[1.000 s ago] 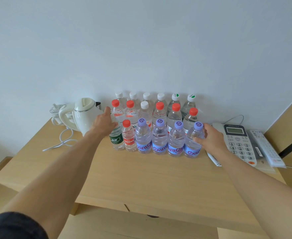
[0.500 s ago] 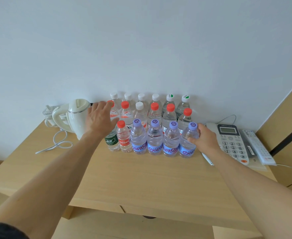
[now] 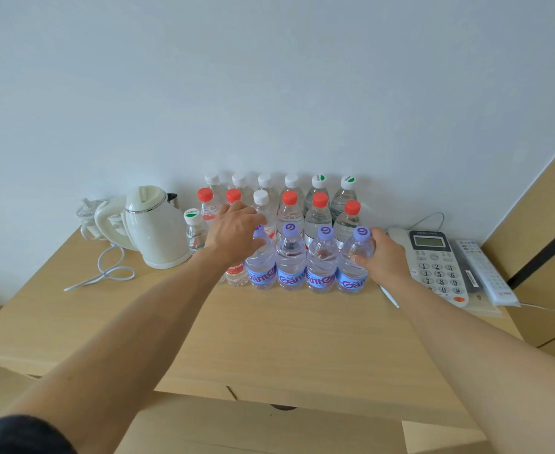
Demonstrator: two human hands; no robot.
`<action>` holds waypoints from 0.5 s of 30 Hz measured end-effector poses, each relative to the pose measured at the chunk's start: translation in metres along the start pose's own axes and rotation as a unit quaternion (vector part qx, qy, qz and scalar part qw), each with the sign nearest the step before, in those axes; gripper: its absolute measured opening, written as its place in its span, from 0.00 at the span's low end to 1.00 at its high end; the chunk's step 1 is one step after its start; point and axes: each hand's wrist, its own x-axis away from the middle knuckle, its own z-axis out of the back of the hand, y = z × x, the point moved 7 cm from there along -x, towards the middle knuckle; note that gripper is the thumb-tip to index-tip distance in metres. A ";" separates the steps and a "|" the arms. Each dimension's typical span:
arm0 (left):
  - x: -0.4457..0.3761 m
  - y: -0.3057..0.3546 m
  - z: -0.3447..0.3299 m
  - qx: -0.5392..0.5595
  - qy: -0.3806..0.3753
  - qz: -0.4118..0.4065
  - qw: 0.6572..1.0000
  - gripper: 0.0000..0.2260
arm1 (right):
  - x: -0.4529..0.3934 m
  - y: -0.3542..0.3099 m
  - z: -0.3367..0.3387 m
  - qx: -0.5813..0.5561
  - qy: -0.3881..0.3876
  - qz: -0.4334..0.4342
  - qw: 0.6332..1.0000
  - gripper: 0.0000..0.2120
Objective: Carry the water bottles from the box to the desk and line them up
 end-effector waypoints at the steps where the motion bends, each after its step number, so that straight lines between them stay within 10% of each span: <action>1: 0.000 0.000 -0.002 -0.003 -0.007 0.006 1.000 0.19 | 0.000 0.000 0.000 0.001 -0.002 -0.001 1.000 0.21; 15: 0.003 0.008 -0.010 0.017 -0.074 0.057 0.995 0.23 | -0.001 0.000 -0.001 -0.001 0.015 0.004 1.000 0.19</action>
